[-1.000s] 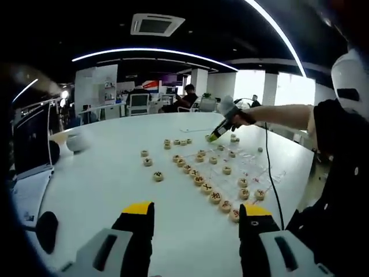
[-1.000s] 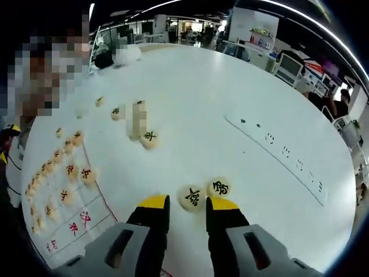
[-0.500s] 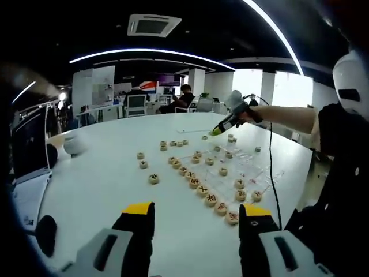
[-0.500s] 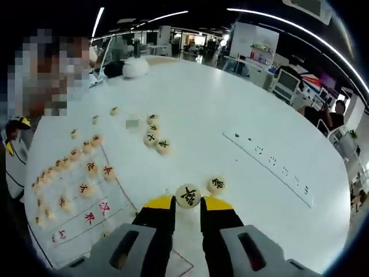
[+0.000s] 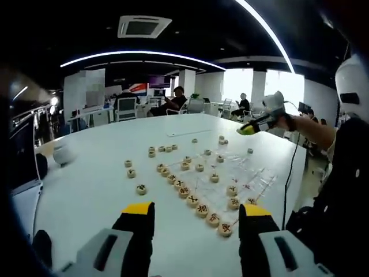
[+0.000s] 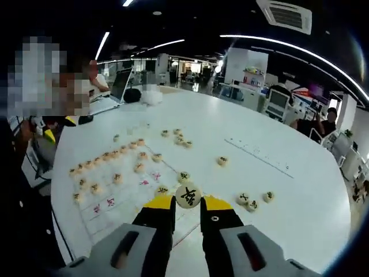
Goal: Pick up the chess pieces one by one and place each piece onto its starting position on the chessboard, setting the pieces on their correct points until all the chess pieces are arranged in the starting layout
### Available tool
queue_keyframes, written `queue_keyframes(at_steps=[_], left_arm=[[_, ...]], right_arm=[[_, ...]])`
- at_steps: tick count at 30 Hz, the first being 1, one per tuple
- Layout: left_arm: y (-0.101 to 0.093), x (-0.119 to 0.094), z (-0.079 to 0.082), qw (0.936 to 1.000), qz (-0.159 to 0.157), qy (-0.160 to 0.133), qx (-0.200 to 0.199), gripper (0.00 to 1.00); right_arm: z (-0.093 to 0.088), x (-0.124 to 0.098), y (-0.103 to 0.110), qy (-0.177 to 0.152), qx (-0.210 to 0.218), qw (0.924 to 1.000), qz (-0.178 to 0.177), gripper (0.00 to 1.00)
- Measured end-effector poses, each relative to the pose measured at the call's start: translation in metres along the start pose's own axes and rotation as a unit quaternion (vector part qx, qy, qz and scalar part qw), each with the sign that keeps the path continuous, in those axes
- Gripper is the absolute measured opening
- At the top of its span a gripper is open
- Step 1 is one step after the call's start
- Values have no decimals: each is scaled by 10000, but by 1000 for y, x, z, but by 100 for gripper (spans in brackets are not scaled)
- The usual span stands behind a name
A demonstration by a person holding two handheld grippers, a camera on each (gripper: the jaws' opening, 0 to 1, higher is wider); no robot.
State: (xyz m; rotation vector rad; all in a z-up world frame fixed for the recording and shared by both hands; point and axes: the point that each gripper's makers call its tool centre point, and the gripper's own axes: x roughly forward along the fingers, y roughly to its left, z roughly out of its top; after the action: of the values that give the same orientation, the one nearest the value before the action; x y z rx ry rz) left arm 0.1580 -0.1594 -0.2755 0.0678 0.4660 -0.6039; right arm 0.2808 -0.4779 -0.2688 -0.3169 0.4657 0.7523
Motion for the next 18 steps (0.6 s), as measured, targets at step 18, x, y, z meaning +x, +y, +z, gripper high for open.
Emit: queue_keyframes(at_steps=[18], left_arm=[[-8,11,5,9998,-139,108,101,60]], right_arm=[[-32,-36,36,-166,-291,9992,-231,19]])
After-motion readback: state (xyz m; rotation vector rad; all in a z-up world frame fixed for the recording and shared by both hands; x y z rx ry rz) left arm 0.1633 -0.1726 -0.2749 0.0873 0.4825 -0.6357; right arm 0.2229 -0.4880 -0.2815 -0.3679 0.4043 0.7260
